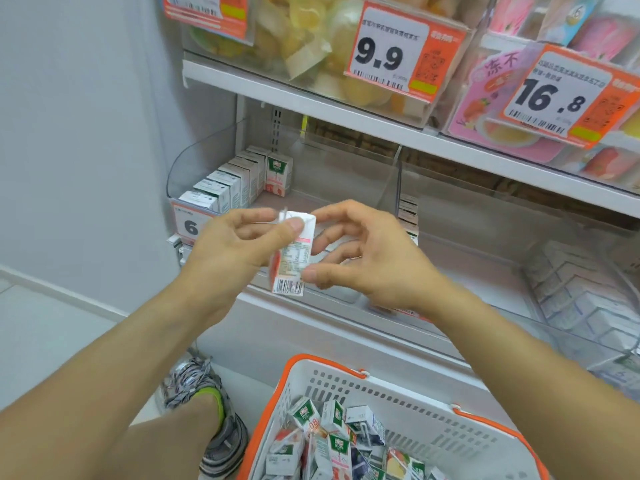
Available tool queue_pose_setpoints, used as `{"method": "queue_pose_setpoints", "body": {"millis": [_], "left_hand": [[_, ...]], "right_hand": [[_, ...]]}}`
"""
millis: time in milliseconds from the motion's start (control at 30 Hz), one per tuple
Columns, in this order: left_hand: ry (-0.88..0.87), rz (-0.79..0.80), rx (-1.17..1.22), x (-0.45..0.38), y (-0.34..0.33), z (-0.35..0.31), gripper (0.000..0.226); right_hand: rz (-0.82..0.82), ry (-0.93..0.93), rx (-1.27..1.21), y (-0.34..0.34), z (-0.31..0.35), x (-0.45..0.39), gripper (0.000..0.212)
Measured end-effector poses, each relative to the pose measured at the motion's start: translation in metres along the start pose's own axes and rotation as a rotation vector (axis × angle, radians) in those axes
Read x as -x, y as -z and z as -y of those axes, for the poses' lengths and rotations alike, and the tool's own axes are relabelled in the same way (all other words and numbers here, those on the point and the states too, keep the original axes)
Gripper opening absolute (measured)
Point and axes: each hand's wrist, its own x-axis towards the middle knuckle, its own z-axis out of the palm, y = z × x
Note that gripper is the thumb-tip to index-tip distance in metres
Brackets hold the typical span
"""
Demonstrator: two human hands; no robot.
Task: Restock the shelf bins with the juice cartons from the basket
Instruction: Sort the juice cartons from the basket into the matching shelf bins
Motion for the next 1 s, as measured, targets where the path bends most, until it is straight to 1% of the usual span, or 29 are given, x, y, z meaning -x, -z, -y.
{"method": "queue_pose_setpoints", "body": {"millis": [33,100,133,200,267,300,367,433,500,567,600,633,700,800,900,1000], "left_hand": [[0.002,0.021,0.056,-0.002,0.006,-0.002,0.061],[0.007,0.101,0.149,-0.003,0.015,-0.005,0.048],[0.025,0.145,0.182,-0.002,0.018,-0.007,0.044],[0.035,0.208,0.172,-0.001,0.022,-0.008,0.040],[0.003,0.194,0.100,-0.003,0.025,-0.006,0.042],[-0.022,0.148,0.069,-0.006,0.026,-0.005,0.043],[-0.088,-0.027,0.017,-0.016,0.030,-0.003,0.043],[-0.178,-0.218,-0.079,-0.027,0.037,0.001,0.030],[-0.296,-0.313,-0.284,-0.036,0.045,0.007,0.017],[-0.442,-0.297,-0.550,-0.045,0.050,0.018,0.019],[-0.503,-0.264,-0.669,-0.050,0.052,0.026,0.022],[-0.537,-0.223,-0.762,-0.055,0.052,0.032,0.024],[-0.556,-0.169,-0.865,-0.063,0.052,0.040,0.024],[-0.615,-0.177,-0.909,-0.072,0.056,0.047,0.020],[-0.688,-0.193,-0.895,-0.078,0.058,0.051,0.019],[-0.708,-0.209,-0.882,-0.080,0.058,0.052,0.021]], "right_hand": [[0.026,0.018,0.006,0.002,0.002,-0.003,0.059],[0.031,0.090,0.125,0.005,0.004,-0.014,0.064],[0.064,0.116,0.139,0.005,0.005,-0.020,0.065],[0.171,0.120,0.051,0.001,0.006,-0.033,0.057],[0.216,0.107,-0.038,-0.005,0.007,-0.043,0.044],[0.198,0.113,-0.071,-0.009,0.005,-0.047,0.041],[0.105,0.142,-0.124,-0.016,0.003,-0.056,0.038],[-0.037,0.146,-0.157,-0.022,-0.001,-0.070,0.036],[-0.224,0.150,-0.042,-0.023,-0.008,-0.093,0.035],[-0.397,0.139,0.160,-0.022,-0.020,-0.126,0.037],[-0.447,0.117,0.239,-0.022,-0.027,-0.143,0.038],[-0.468,0.092,0.301,-0.024,-0.034,-0.162,0.038],[-0.454,0.039,0.373,-0.030,-0.052,-0.201,0.033],[-0.430,-0.042,0.416,-0.036,-0.078,-0.254,0.027],[-0.430,-0.024,0.463,-0.042,-0.095,-0.283,0.026],[-0.427,-0.020,0.530,-0.051,-0.106,-0.290,0.026]]}}
